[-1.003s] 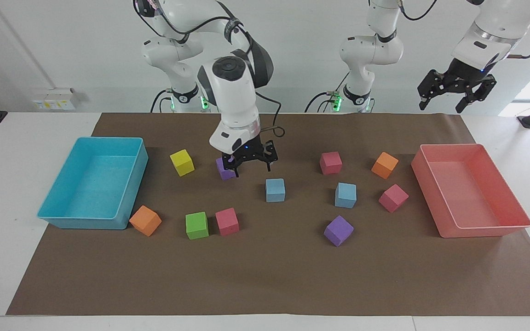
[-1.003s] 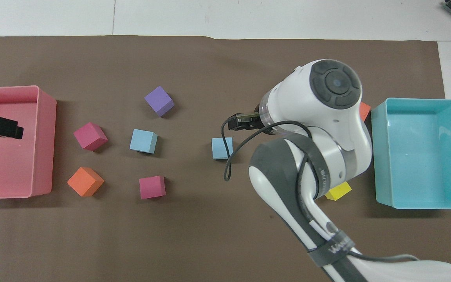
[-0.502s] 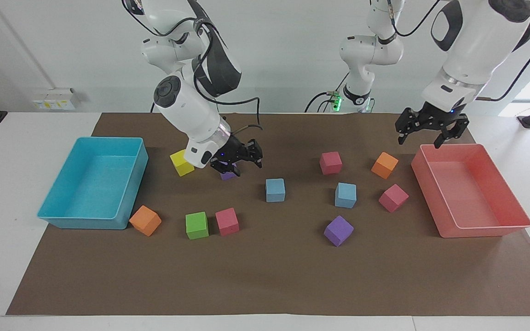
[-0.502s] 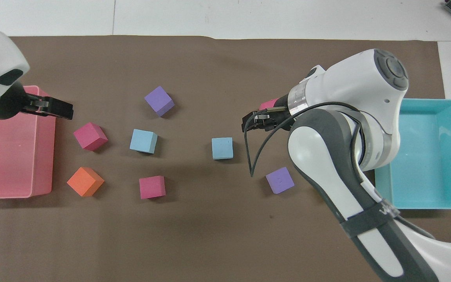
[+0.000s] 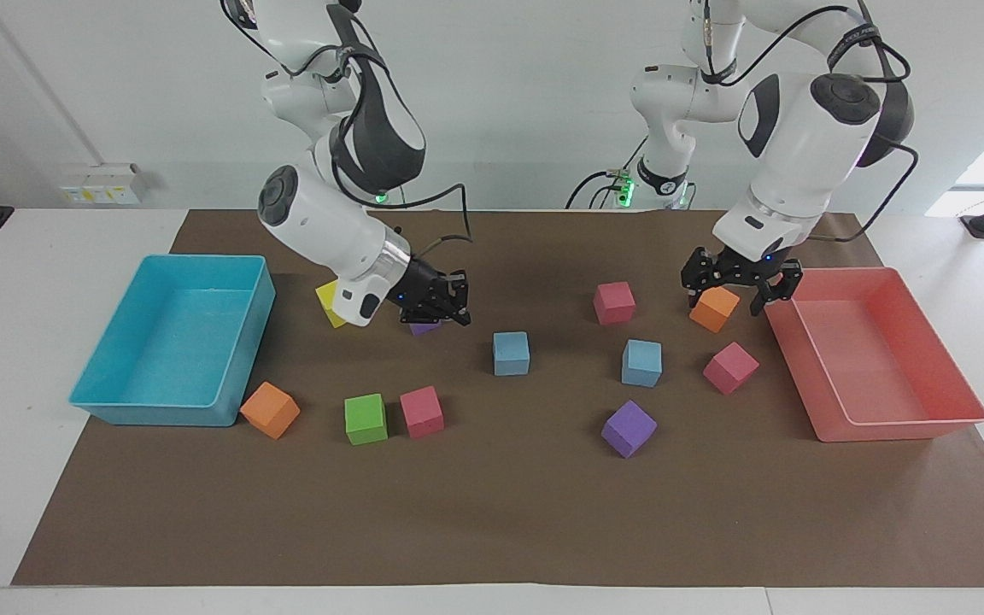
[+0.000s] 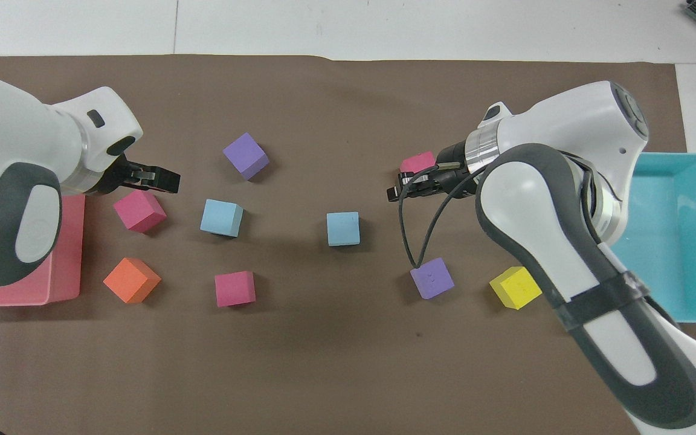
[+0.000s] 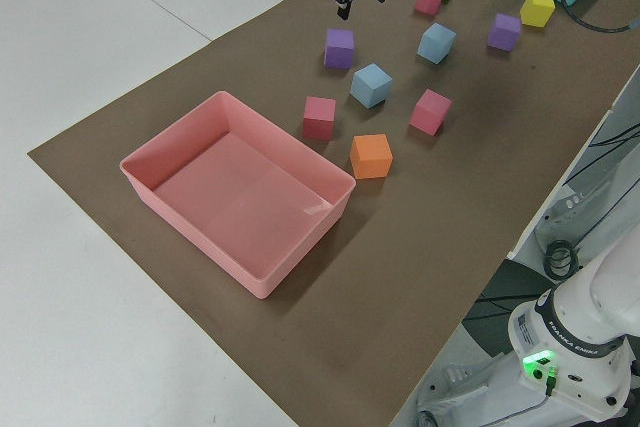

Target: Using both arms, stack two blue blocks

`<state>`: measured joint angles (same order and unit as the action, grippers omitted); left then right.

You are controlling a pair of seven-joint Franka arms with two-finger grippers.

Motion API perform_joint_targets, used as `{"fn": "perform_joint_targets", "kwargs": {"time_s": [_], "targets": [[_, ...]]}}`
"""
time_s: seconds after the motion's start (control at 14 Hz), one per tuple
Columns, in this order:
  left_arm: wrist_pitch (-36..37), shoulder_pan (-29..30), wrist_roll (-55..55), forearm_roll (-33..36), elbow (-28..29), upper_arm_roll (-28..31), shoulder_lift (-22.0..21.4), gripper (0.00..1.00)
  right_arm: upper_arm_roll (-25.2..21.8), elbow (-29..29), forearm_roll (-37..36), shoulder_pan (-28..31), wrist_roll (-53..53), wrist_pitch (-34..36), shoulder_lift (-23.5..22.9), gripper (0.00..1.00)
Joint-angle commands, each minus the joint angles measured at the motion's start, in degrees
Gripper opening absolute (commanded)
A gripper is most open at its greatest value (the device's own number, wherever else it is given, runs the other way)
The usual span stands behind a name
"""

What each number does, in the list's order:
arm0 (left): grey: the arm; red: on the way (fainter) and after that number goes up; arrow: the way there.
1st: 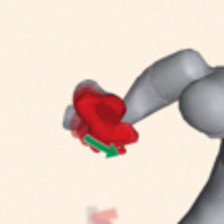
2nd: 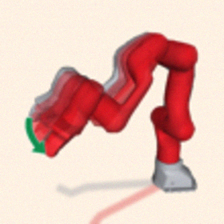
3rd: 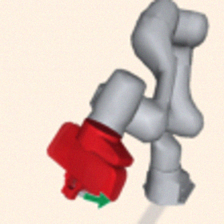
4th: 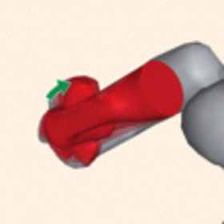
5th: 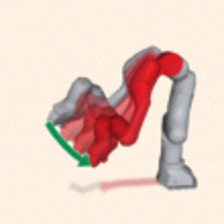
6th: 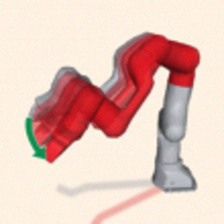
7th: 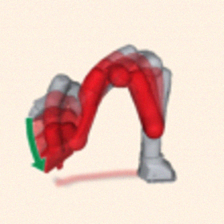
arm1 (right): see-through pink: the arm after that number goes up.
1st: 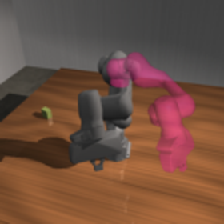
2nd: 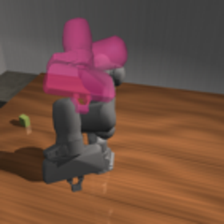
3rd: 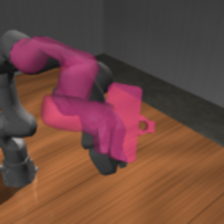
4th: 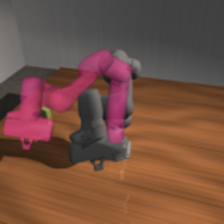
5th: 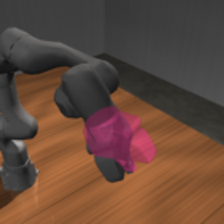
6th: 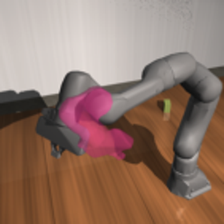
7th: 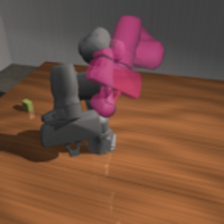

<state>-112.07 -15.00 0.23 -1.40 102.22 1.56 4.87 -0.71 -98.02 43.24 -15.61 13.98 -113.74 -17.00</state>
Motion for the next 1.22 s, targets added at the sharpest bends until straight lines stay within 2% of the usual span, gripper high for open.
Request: {"fn": "perform_joint_targets", "kwargs": {"time_s": [0.0,0.21,0.36,0.5,0.64,0.72,1.15], "targets": [[-5.6,-1.7,1.43,-0.27,4.73,0.9,-0.3,1.0,0.62,-0.86,4.74,0.84,4.91,-2.8,-3.64,0.0],[-10.09,-3.37,4.06,-0.18,7.11,0.99,1.97,1.0,0.71,-1.91,10.09,1.1,8.24,-2.98,-5.4,0.0],[-12.11,-4.69,5.91,-0.27,8.6,0.99,3.21,1.0,0.62,-4.19,17.56,1.1,13.5,-3.85,-5.94,0.0],[-16.67,-5.65,6.18,-0.27,11.23,0.99,3.74,1.0,0.62,-4.99,18.37,1.1,15.54,-5.52,-7.42,0.0],[-19.93,-5.83,6.79,-0.27,12.12,0.99,5.93,1.0,0.54,-5.43,22.13,0.06,17.74,-7.28,-8.92,0.0],[-21.25,-5.83,6.71,-0.27,12.13,0.9,7.33,1.0,0.62,-5.78,22.24,0.31,17.57,-8.07,-8.84,0.0],[-22.32,-7.42,5.83,-0.27,14.58,0.81,8.22,1.0,0.54,-7.71,18.39,1.02,17.92,-5.8,-9.02,0.0]]}}
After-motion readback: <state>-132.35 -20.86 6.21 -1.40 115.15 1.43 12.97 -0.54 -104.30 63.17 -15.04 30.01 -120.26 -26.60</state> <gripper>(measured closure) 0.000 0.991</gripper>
